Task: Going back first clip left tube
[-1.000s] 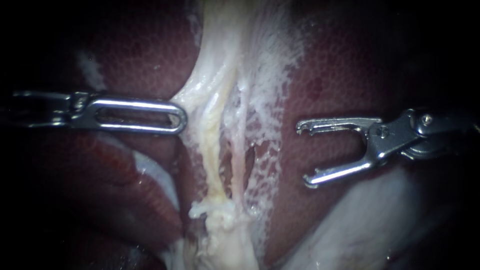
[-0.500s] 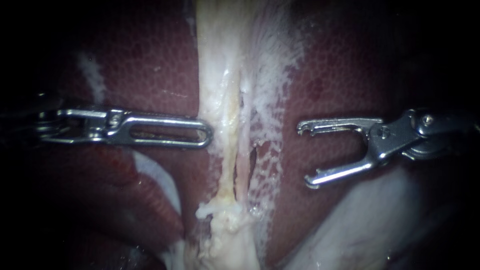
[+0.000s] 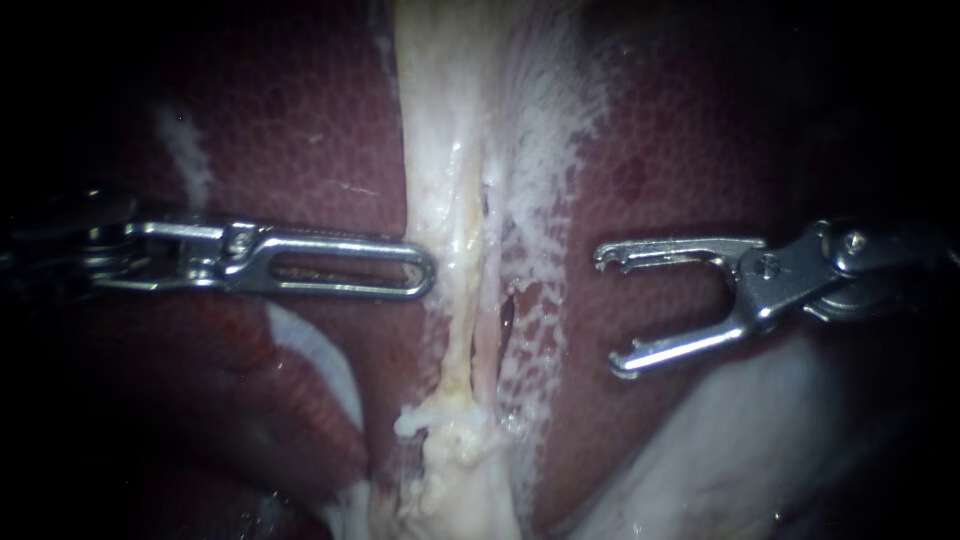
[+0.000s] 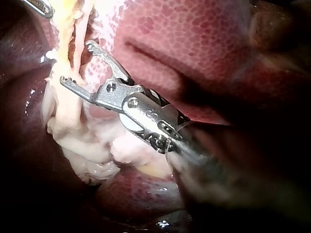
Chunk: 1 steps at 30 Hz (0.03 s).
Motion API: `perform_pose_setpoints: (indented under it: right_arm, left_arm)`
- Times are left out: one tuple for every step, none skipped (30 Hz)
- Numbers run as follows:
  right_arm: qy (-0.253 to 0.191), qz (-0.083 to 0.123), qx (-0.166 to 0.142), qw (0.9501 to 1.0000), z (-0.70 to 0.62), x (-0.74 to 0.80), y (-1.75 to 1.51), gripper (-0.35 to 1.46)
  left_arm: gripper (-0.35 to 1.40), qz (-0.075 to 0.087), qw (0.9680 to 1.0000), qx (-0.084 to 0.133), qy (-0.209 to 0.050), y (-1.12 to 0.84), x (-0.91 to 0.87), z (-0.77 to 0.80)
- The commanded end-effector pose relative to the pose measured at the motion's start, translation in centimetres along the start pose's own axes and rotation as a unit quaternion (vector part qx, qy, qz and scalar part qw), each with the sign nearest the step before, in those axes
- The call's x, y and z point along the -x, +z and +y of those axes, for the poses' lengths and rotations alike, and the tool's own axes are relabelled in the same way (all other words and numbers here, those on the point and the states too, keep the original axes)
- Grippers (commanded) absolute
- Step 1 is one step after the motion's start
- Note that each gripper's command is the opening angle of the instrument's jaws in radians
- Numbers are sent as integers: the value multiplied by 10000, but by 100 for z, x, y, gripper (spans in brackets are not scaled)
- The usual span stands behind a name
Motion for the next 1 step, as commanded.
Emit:
perform_pose_setpoints:
  right_arm:
    - [0,-1,0,10000,0,0,0,60]
  left_arm:
    - [-35,0,10000,-1,-1,0,0,0]
